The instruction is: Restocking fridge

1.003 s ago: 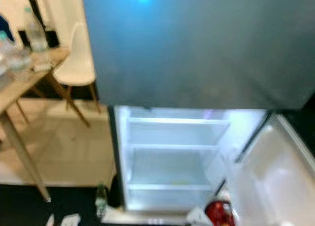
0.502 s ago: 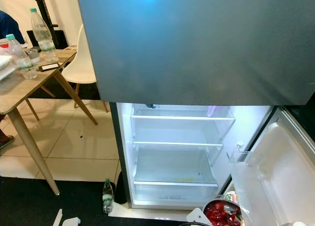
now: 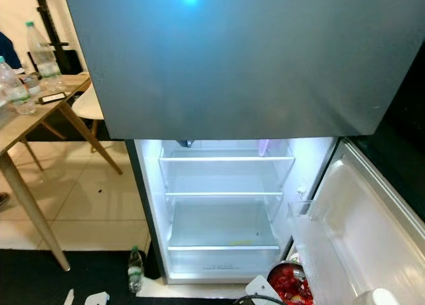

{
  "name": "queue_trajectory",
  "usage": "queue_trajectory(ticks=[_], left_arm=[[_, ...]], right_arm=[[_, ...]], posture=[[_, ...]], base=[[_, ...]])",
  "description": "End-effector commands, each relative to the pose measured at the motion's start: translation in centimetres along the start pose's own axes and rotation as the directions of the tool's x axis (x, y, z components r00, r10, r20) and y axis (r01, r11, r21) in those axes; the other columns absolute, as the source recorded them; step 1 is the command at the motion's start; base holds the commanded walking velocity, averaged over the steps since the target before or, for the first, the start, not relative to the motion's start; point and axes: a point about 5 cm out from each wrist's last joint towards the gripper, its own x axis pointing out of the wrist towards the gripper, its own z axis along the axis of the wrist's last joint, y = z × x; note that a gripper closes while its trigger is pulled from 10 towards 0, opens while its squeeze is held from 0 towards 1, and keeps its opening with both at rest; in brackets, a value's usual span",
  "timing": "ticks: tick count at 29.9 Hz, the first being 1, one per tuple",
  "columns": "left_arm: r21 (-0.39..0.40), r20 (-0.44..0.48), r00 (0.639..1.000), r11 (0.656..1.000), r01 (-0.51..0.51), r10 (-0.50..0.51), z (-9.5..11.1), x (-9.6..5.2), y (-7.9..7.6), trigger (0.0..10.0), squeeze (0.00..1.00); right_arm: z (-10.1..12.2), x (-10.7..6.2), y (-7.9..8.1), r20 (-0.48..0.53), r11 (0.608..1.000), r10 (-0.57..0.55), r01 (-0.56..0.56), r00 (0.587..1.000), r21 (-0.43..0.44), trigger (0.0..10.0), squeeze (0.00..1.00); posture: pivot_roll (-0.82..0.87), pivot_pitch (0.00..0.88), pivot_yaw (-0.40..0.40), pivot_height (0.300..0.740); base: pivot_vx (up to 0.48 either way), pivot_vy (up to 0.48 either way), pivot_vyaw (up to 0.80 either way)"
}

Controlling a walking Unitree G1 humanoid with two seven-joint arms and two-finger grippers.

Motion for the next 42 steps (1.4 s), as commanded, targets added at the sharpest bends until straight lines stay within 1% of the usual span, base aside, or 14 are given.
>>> queue_trajectory(ticks=[1, 5, 6, 9, 12, 17, 21, 23, 26, 30, 34, 35, 36, 42], left_arm=[[-0.009, 0.003, 1.0, 1.0, -0.014, 0.014, 0.0, -0.2, 0.5, 10.0, 0.0], [-0.005, 0.007, 1.0, 1.0, -0.012, 0.012, 0.1, -0.2, 0.4, 10.0, 0.0], [-0.001, 0.014, 1.0, 1.0, -0.008, 0.008, 0.2, -0.2, 0.4, 10.0, 0.0], [0.003, 0.022, 1.0, 1.0, -0.003, 0.003, 0.5, -0.1, 0.4, 10.0, 0.0], [0.036, 0.051, 0.999, 0.999, 0.016, -0.018, 1.5, 0.1, 0.1, 10.0, 0.0], [0.077, 0.075, 0.996, 0.996, 0.039, -0.045, 2.5, 0.4, -0.4, 10.0, 0.0], [0.181, 0.13, 0.983, 0.978, 0.103, -0.128, 5.0, 1.1, -2.0, 10.0, 0.0], [0.213, 0.148, 0.977, 0.97, 0.121, -0.154, 5.9, 1.2, -2.6, 10.0, 0.0], [0.227, 0.164, 0.973, 0.966, 0.126, -0.165, 6.6, 1.3, -2.8, 10.0, 0.0], [0.21, 0.166, 0.973, 0.97, 0.123, -0.16, 6.7, 1.3, -2.7, 10.0, 0.0], [0.184, 0.132, 0.981, 0.976, 0.117, -0.142, 5.5, 1.2, -2.3, 10.0, 0.0], [0.176, 0.1, 0.987, 0.979, 0.106, -0.125, 4.4, 1.1, -2.0, 10.0, 0.0], [0.171, 0.091, 0.988, 0.98, 0.104, -0.121, 4.0, 1.0, -1.8, 10.0, 0.0], [0.162, 0.069, 0.992, 0.982, 0.096, -0.109, 3.1, 0.8, -1.5, 10.0, 0.0]], right_arm=[[1.9, 0.2, -0.2, 0.079, 1.0, 0.004, -0.002, 0.997, -0.027, 10.0, 0.0], [3.0, 0.3, 0.2, 0.131, 0.998, 0.041, -0.035, 0.99, -0.048, 10.0, 0.0], [4.0, 0.3, 0.7, 0.174, 0.995, 0.084, -0.073, 0.981, -0.069, 10.0, 0.0], [5.0, 0.3, 1.2, 0.212, 0.989, 0.128, -0.11, 0.969, -0.095, 10.0, 0.0], [7.3, 0.1, 2.3, 0.292, 0.96, 0.233, -0.17, 0.928, -0.224, 10.0, 0.0], [8.6, 0.1, 2.4, 0.323, 0.95, 0.239, -0.152, 0.916, -0.273, 10.0, 0.0], [9.9, 0.2, 2.0, 0.34, 0.959, 0.194, -0.105, 0.92, -0.263, 10.0, 0.0], [10.1, 0.2, 2.0, 0.343, 0.96, 0.19, -0.1, 0.92, -0.262, 10.0, 0.0], [10.2, 0.2, 2.0, 0.344, 0.959, 0.19, -0.099, 0.92, -0.266, 10.0, 0.0], [9.9, 0.2, 2.0, 0.331, 0.958, 0.191, -0.102, 0.924, -0.266, 10.0, 0.0], [8.9, 0.3, 2.1, 0.299, 0.958, 0.188, -0.107, 0.936, -0.265, 10.0, 0.0], [8.1, 0.4, 2.1, 0.275, 0.959, 0.183, -0.109, 0.944, -0.263, 10.0, 0.0], [7.8, 0.4, 2.1, 0.268, 0.959, 0.181, -0.109, 0.946, -0.262, 10.0, 0.0], [7.4, 0.4, 2.0, 0.257, 0.961, 0.175, -0.109, 0.95, -0.252, 10.0, 0.0]], posture=[[-0.03, 0.0, 0.0, 0.74], [-0.03, 0.0, 0.0, 0.74], [-0.03, 0.0, 0.0, 0.74], [-0.03, 0.0, 0.0, 0.74], [-0.03, 0.0, -0.004, 0.74], [-0.03, 0.0, -0.005, 0.74], [-0.02, 0.003, -0.006, 0.74], [-0.02, 0.003, -0.006, 0.74], [-0.02, 0.003, -0.006, 0.74], [-0.02, 0.003, -0.003, 0.74], [-0.02, 0.001, 0.0, 0.74], [-0.02, 0.0, 0.001, 0.74], [-0.02, 0.002, 0.002, 0.74], [-0.02, 0.002, 0.002, 0.74]], base=[[0.0, 0.0, 0.0], [0.0, 0.0, 0.0], [0.0, 0.0, 0.0], [0.0, 0.0, 0.0], [0.0, 0.0, 0.0], [0.0, 0.0, 0.0], [0.0, 0.0, 0.0], [0.0, 0.0, 0.0], [0.0, 0.0, 0.0], [0.0, 0.0, 0.0], [0.224, 0.0, 0.0], [0.315, 0.0, 0.0], [0.311, 0.0, 0.0], [0.314, 0.0, 0.0]])
